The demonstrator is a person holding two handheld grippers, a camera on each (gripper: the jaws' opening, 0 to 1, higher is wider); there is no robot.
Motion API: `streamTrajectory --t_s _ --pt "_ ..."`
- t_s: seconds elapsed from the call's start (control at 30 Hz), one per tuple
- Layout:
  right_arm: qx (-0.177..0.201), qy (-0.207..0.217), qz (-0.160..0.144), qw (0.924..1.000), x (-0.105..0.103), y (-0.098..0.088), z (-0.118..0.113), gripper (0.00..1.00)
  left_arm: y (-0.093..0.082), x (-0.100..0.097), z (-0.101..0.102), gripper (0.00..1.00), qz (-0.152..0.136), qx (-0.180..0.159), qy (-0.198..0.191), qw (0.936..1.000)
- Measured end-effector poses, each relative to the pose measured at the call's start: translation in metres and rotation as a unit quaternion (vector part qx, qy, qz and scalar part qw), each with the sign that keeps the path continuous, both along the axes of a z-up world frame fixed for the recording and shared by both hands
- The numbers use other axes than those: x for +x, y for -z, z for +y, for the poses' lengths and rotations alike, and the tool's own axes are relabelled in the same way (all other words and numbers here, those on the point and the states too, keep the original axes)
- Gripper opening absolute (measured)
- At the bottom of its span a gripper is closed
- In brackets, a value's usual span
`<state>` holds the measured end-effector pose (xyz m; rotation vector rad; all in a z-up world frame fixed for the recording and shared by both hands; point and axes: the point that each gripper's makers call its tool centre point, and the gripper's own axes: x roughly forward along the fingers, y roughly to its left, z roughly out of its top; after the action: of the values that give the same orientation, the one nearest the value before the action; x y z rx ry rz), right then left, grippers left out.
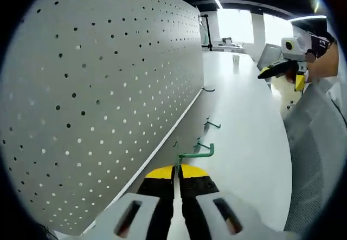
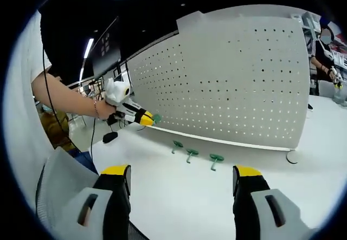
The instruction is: Insert the hook assembly into the mounting plate slot until the hook locks in place.
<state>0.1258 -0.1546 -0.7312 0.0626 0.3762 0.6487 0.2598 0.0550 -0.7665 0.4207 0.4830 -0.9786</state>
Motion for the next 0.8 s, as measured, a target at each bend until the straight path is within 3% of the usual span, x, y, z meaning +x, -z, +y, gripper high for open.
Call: streamTrajectory --t_s 0.33,0.7,0.8 --pt "0.017 -0.002 -0.017 0.9997 0.006 -0.017 0.005 0.74 -0.021 -0.018 -0.013 0.02 -0.016 -0.056 -0.021 0.9981" --pt "0.023 -0.011 -0.030 0.9992 0.008 -0.027 0.012 0.74 -0.048 -0.033 -0.023 0.02 -0.043 -0.119 -0.065 0.9898" --pt "0.027 -0.015 -0.032 0.9990 0.007 -0.031 0.014 0.74 -0.056 -0.037 -0.023 0.02 -0.048 -0.145 -0.081 0.9849"
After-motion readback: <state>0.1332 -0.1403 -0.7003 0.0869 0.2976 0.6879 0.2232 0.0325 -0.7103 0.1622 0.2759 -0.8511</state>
